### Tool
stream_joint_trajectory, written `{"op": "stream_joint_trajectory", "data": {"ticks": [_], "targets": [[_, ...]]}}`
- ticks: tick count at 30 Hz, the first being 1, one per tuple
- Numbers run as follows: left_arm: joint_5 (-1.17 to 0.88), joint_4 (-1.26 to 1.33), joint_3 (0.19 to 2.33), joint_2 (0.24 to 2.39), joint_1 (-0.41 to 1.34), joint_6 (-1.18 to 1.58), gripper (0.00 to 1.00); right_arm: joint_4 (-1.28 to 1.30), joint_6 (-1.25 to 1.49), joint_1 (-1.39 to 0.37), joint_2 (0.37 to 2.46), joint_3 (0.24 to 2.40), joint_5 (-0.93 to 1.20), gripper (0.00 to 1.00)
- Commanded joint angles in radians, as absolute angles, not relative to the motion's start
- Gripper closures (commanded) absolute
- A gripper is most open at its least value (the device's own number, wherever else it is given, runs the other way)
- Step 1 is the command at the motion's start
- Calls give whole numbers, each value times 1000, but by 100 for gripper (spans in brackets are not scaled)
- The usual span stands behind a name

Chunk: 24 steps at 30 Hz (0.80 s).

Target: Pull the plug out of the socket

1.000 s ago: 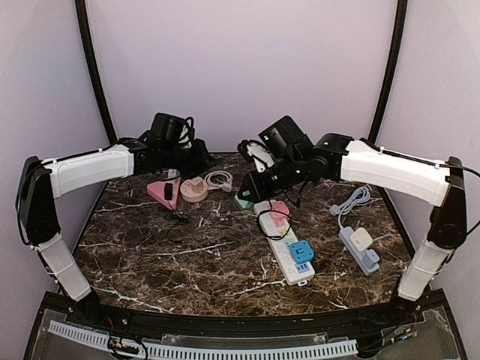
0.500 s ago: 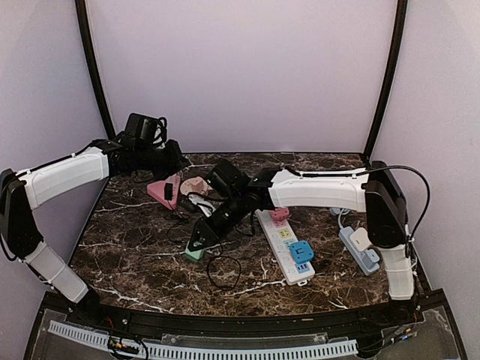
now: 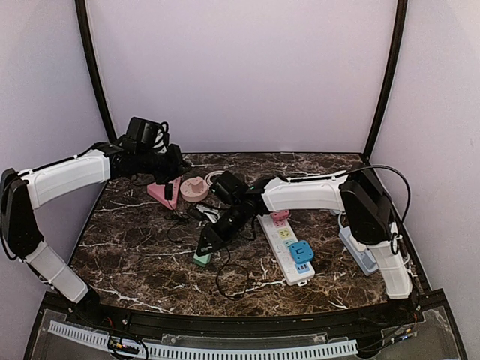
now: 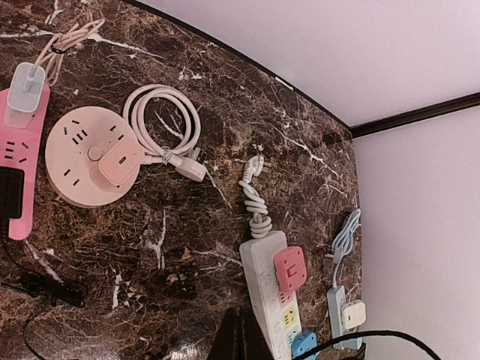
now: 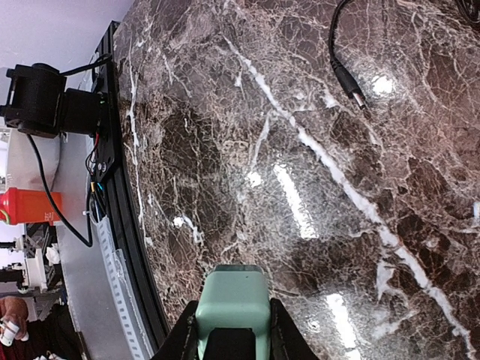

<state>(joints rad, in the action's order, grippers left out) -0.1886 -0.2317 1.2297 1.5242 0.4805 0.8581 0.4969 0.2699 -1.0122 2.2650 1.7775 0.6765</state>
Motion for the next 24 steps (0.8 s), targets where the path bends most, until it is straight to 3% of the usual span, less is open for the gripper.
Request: {"op": "stream_joint_trajectory", "data": {"ticks": [1,11,18,24], "targets": [[-228,-209,1204,1548,480,867,100,463,269,-999,2270,1750,681,69],[-274,-175,1212,1595,482,877,100,508,263,-974,2210,1723,584,48],[-316,-173,1266,1660,520,855,94,567,293,-958,2038,1643,286,31],[-357,-153,1332,1746,595,843,92,524,360,-917,1807,1433,178,27]]}}
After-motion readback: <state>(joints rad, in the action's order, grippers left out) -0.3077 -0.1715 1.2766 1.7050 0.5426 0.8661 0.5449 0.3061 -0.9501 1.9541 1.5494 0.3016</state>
